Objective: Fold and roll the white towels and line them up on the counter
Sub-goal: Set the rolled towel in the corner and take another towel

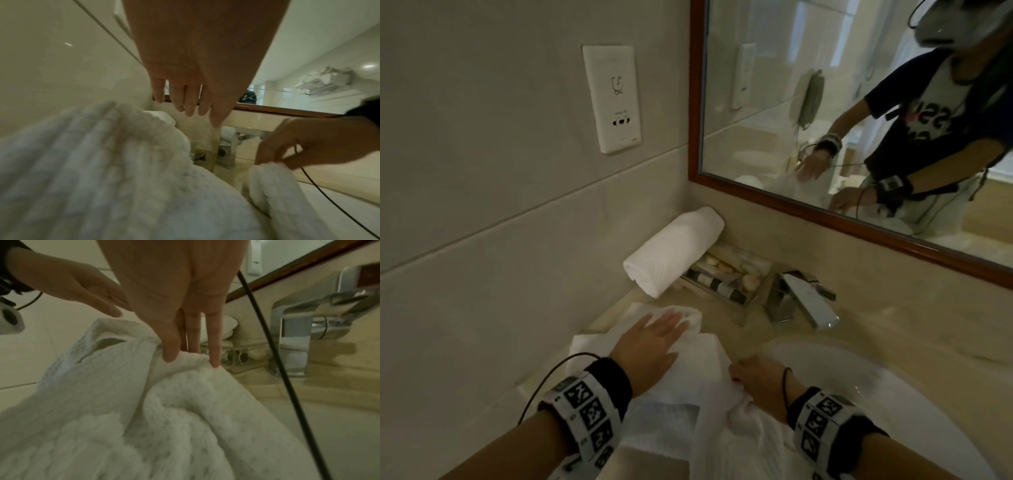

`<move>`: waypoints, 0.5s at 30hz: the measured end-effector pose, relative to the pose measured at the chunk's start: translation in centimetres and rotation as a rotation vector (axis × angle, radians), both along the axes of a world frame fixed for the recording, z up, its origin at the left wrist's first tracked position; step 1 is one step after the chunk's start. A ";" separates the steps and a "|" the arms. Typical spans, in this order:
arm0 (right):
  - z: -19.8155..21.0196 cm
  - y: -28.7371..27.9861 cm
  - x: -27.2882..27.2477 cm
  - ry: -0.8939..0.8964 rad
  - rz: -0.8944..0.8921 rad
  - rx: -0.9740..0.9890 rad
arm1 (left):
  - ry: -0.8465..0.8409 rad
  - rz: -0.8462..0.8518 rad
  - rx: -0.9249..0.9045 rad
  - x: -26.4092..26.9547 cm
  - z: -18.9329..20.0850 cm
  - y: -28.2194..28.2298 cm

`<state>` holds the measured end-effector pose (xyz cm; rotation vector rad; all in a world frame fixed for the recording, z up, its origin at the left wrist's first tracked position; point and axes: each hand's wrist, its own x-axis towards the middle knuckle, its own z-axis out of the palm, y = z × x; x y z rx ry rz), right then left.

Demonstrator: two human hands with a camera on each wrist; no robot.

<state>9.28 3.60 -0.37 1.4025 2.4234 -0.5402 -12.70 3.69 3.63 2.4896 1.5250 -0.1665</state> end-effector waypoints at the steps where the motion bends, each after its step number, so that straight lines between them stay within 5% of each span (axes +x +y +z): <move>1: 0.3 -0.1 0.5 0.014 -0.015 0.021 | 0.000 -0.023 -0.025 1.0 0.2 -0.6; 7: 5.6 -2.6 6.8 0.210 -0.162 0.280 | -0.155 0.106 -0.202 7.6 1.0 -6.3; 15: 13.9 -12.0 16.7 0.390 -0.416 0.549 | -0.235 0.101 -0.057 19.6 5.1 -12.7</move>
